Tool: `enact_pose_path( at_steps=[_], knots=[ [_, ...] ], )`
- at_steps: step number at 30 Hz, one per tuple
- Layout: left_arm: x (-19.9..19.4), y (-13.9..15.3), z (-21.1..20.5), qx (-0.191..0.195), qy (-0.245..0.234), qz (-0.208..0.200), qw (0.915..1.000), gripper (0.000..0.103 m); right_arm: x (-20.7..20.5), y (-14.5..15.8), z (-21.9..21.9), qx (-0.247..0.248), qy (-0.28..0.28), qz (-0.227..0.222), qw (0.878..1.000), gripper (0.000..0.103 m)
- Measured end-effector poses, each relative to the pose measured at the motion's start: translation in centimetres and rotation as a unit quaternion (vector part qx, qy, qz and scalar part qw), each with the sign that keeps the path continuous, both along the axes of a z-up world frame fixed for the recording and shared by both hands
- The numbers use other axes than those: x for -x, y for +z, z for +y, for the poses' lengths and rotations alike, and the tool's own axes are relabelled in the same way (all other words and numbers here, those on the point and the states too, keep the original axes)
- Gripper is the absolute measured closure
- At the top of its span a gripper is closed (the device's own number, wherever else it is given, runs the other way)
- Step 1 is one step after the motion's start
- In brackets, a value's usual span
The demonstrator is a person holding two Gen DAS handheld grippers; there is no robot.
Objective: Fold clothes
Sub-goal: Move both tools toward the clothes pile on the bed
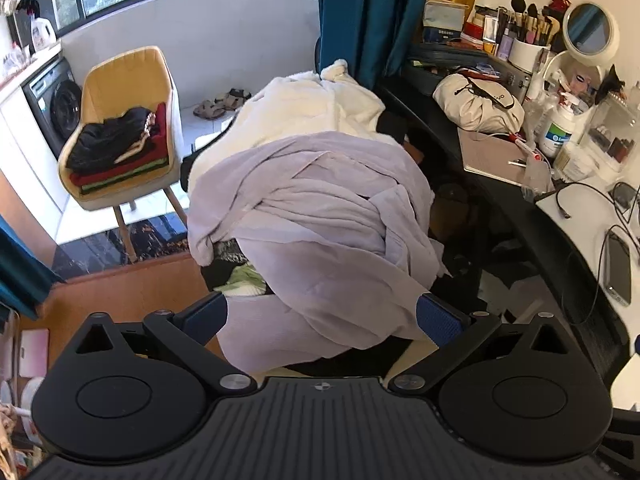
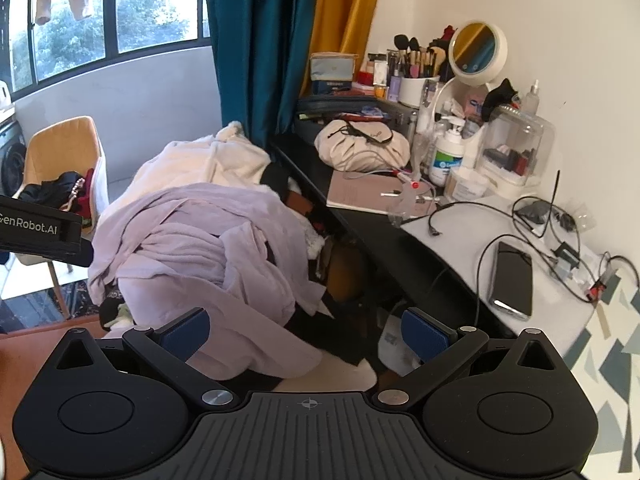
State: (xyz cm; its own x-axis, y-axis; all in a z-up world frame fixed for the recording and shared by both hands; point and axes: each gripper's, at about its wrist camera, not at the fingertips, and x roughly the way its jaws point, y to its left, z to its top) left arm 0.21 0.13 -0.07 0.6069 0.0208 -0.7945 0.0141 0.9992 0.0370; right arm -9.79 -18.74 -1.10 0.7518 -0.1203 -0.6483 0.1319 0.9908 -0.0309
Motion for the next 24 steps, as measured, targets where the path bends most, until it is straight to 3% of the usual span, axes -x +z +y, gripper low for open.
enact_pose_path(
  at_steps=[9, 13, 19, 24],
  knots=[
    [-0.8, -0.3, 0.5, 0.029, 0.012, -0.001, 0.9995, 0.0, -1.8, -0.2, -0.7, -0.05, 0.014, -0.005, 0.999, 0.001],
    [-1.8, -0.9, 0.7, 0.022, 0.026, 0.002, 0.9994, 0.0, -2.9, -0.3, -3.1, -0.119, 0.04, -0.029, 0.992, 0.001],
    [-3.6, -1.8, 0.8, 0.004, 0.047, 0.01, 0.9988, 0.0, -6.0, -1.3, -3.1, -0.127, 0.048, -0.017, 0.991, 0.001],
    [-4.7, -2.4, 1.5, 0.016, 0.059, 0.009, 0.9981, 0.0, -8.7, -2.2, -2.8, -0.126, 0.064, -0.02, 0.99, 0.001]
  ],
)
